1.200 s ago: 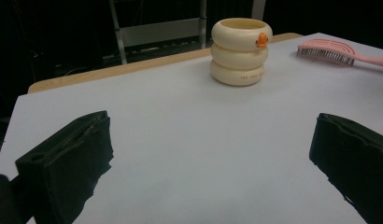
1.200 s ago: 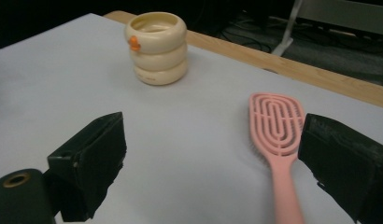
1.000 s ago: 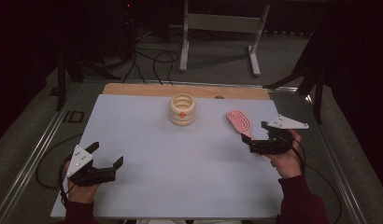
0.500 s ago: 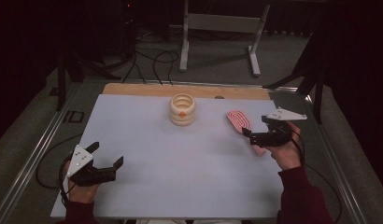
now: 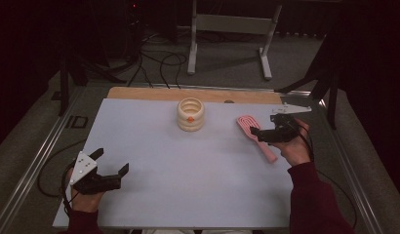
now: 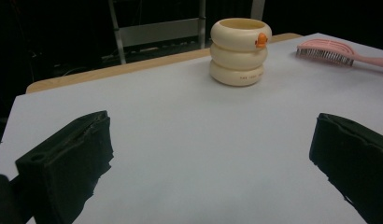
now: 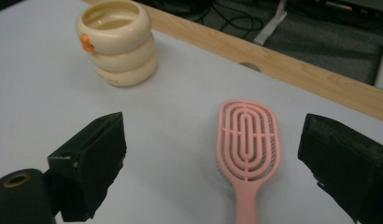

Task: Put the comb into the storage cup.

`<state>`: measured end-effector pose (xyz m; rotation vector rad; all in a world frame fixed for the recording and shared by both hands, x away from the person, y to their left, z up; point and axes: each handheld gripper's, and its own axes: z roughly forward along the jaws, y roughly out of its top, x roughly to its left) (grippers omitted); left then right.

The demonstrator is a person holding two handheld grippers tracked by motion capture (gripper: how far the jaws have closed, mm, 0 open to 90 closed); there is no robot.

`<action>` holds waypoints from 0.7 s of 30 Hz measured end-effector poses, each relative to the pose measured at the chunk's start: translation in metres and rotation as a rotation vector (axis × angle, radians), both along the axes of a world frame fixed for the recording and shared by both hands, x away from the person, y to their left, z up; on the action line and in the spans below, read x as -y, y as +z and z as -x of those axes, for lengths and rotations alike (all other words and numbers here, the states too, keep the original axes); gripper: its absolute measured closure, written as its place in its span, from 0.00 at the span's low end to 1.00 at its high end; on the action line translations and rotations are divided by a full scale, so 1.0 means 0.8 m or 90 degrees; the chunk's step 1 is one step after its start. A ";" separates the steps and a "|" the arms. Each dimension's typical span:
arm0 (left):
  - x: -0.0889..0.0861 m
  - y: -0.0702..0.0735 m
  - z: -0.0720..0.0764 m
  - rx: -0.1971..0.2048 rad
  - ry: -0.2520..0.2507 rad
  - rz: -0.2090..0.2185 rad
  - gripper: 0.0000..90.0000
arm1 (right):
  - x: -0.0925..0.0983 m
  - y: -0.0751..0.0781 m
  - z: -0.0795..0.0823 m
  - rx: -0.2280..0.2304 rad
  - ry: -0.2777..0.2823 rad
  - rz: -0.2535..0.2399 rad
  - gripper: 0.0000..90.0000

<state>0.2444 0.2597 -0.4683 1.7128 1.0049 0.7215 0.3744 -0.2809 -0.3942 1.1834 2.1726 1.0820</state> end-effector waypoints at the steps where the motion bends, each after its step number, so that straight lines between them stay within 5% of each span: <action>1: 0.000 0.000 0.000 0.000 0.000 0.000 0.00 | 0.000 -0.001 -0.003 -0.006 -0.001 0.003 0.08; 21: 0.000 -0.001 -0.001 -0.004 -0.001 0.001 0.00 | 0.006 -0.031 -0.056 -0.108 -0.032 0.088 0.09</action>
